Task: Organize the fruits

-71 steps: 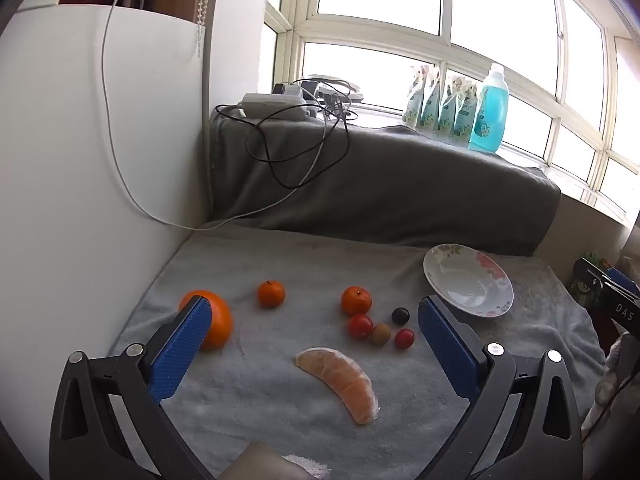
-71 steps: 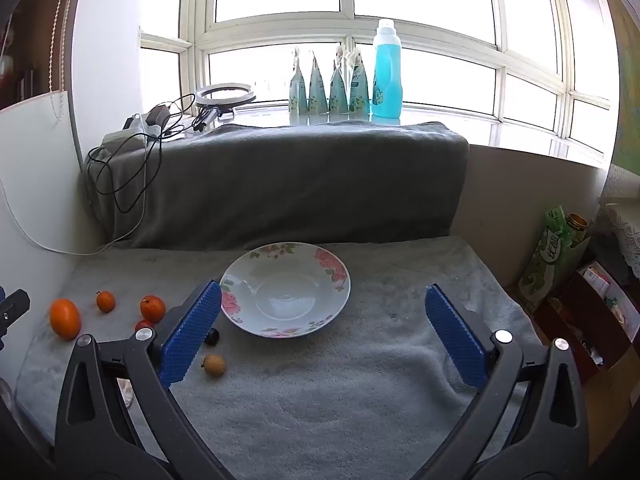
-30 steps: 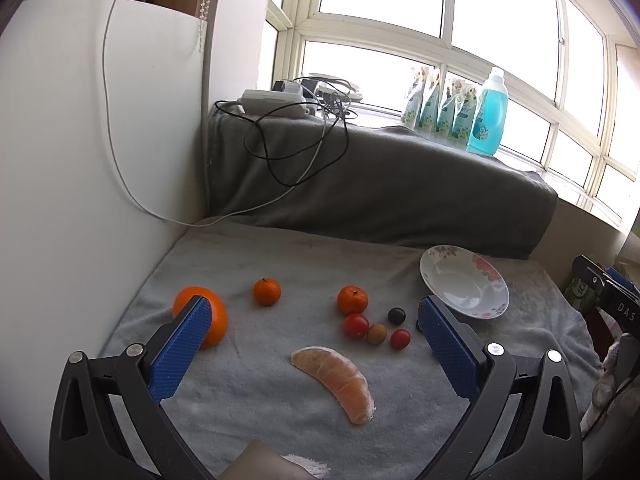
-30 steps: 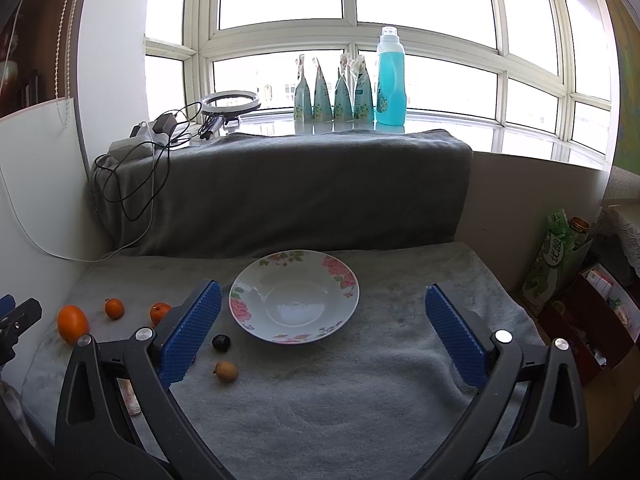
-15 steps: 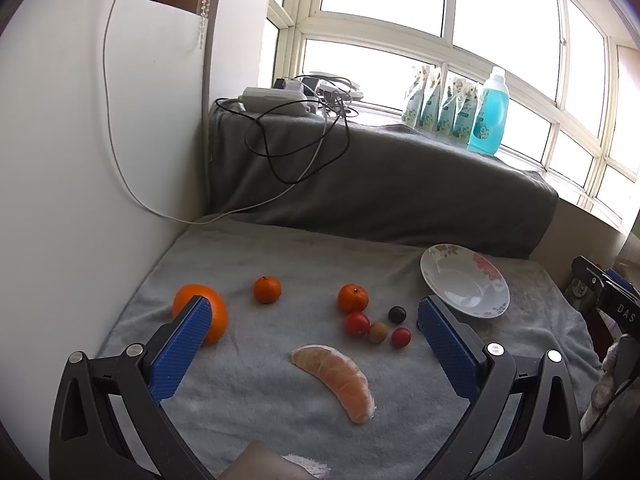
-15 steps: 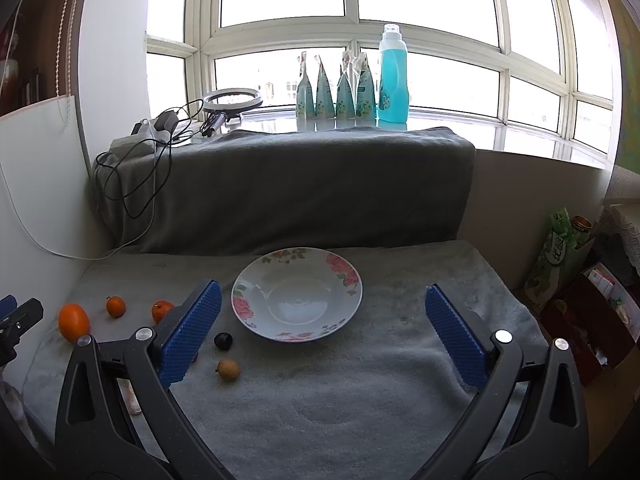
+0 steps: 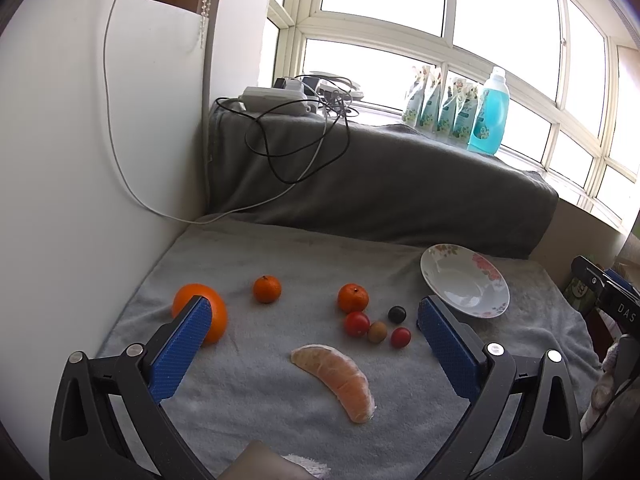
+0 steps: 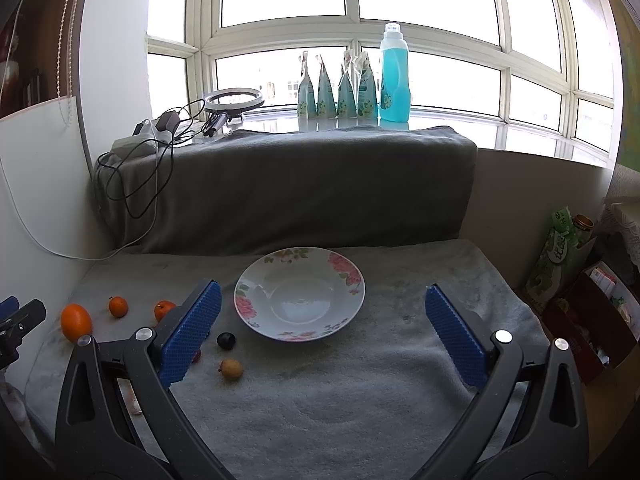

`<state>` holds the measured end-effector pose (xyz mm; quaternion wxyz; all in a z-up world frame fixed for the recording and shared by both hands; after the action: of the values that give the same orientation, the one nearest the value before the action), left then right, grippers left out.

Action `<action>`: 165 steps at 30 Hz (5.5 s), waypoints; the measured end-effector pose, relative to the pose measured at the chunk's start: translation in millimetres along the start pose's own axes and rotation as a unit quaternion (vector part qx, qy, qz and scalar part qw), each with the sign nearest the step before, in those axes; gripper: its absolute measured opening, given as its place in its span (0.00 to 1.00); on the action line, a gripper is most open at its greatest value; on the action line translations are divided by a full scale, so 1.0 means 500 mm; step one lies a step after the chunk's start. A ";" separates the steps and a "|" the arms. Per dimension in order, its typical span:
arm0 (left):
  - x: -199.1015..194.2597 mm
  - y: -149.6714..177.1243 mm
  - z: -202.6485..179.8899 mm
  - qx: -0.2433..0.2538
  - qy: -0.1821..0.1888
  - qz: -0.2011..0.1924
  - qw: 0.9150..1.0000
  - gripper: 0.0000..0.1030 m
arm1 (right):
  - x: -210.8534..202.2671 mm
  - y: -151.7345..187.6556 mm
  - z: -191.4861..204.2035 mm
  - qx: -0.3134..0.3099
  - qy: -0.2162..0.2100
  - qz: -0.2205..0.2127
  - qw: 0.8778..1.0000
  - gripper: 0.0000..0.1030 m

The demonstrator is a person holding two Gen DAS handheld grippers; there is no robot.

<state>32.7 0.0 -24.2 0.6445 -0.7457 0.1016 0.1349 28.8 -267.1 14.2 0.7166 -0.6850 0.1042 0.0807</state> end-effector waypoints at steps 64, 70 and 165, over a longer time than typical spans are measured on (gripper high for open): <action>0.070 0.180 0.007 -0.140 0.164 0.169 0.962 0.55 | 0.194 0.199 0.334 0.043 -0.400 0.361 0.841 0.52; 0.098 0.201 0.008 -0.162 0.169 0.192 0.953 0.46 | 0.214 0.230 0.370 0.058 -0.414 0.399 0.816 0.42; 0.258 0.101 -0.247 -0.076 0.262 0.174 0.946 0.42 | 0.340 0.119 0.064 0.143 -0.308 0.336 0.878 0.27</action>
<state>146.4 -126.9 -97.7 0.5028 -0.7724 0.3847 0.0518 178.9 -237.0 -86.0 0.7322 -0.4393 0.1126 0.5082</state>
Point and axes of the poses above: each gripper's, at about its wrist camera, not at the fingertips, and x roughly the way its jaws point, z to its left, y to its underside, the point moved 4 cm from there along x, roughly the way its jaws point, and after that the axes turned 13 degrees about -z, right-handed, at the moved point
